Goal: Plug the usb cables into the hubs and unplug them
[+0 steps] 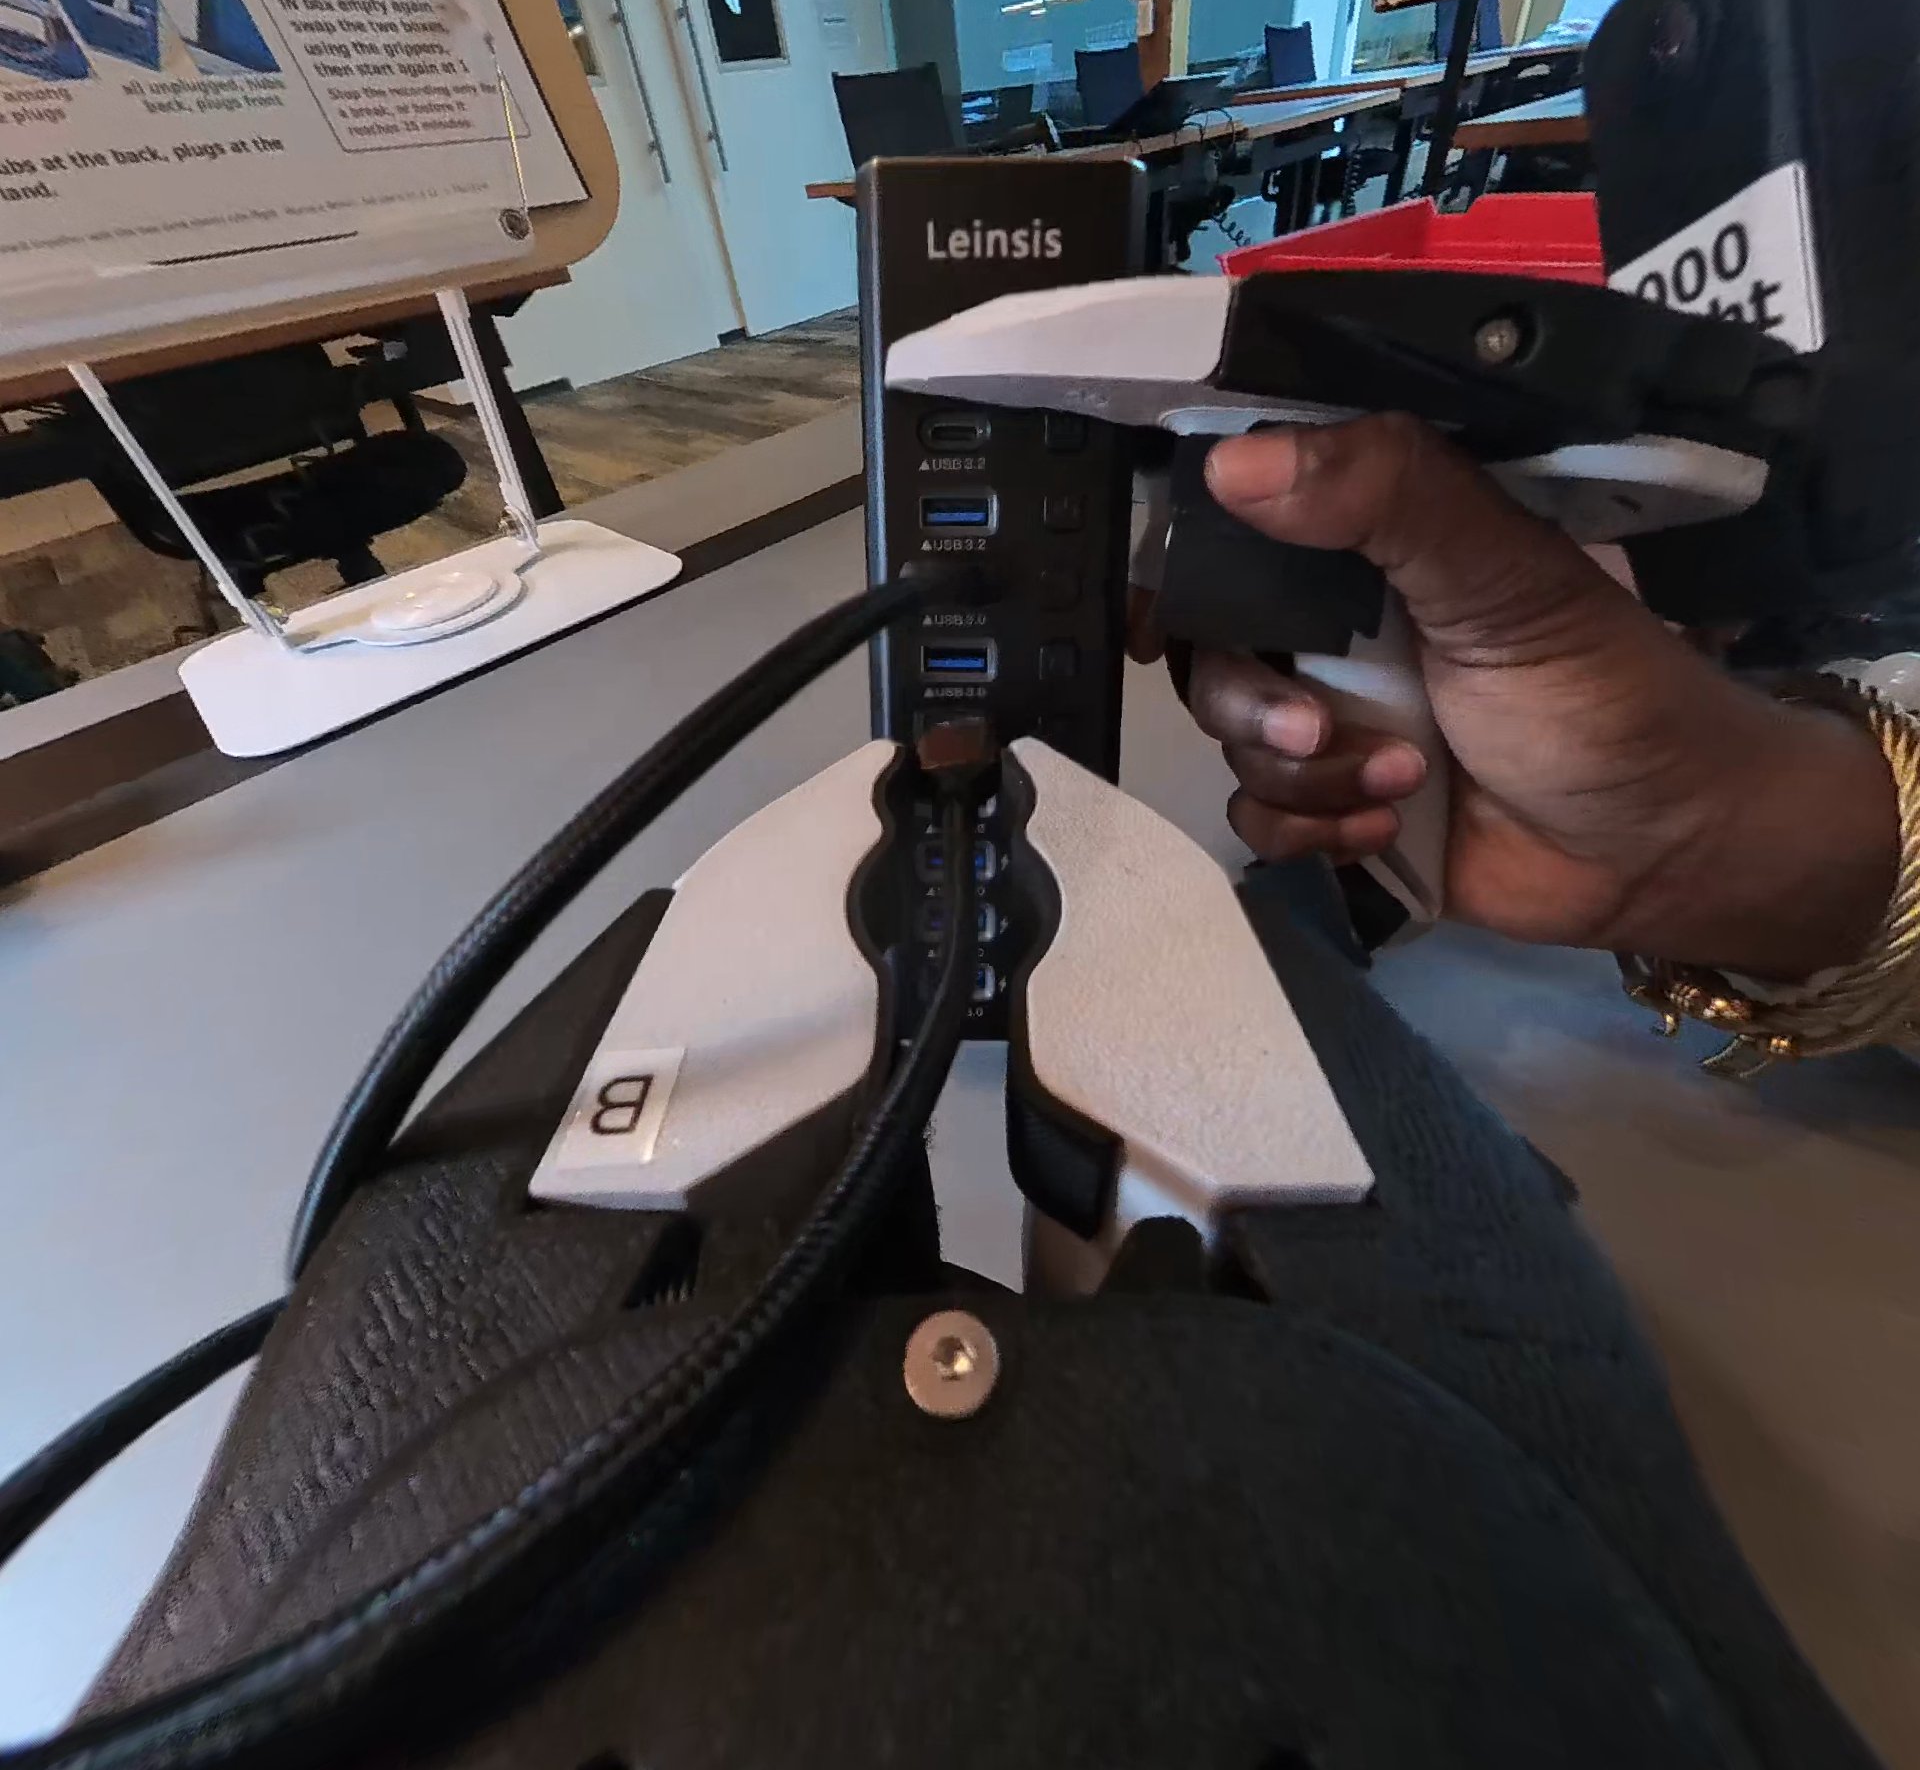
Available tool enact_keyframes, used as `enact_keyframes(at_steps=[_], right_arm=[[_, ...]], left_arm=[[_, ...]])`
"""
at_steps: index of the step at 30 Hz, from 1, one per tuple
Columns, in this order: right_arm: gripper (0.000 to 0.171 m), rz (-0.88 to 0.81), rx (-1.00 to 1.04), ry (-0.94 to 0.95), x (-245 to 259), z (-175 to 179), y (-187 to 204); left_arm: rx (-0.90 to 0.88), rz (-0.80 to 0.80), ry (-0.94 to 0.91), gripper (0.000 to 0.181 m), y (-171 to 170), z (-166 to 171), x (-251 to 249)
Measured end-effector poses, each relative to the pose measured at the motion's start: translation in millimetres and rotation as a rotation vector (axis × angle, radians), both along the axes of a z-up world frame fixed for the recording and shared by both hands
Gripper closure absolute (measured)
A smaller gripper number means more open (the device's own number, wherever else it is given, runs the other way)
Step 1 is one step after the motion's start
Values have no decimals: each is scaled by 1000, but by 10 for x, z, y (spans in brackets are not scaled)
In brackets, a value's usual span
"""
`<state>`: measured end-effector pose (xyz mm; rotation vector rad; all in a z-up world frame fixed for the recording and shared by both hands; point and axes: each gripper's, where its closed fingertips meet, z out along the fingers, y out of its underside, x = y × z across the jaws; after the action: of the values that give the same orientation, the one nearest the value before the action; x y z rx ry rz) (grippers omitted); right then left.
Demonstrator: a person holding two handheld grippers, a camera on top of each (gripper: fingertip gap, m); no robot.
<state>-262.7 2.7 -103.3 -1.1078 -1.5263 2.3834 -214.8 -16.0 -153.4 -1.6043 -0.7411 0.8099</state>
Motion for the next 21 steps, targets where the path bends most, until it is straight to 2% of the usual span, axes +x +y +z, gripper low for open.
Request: enact_keyframes(at_steps=[7,12,16,21], right_arm=[[141,26,-1,-11,2,-29,-25],[141,59,-3,4,54,-3,-67],[140,86,-11,-32,51,-43,-93],[139,69,41,-13,44,-33,-117]], left_arm=[[-22,-14,9,165,6,-20,-16],[-127,-6,52,165,13,-46,-30],[-116,-24,21,165,19,-108,-56],[-176,1,48,166,33,-134,-114]])
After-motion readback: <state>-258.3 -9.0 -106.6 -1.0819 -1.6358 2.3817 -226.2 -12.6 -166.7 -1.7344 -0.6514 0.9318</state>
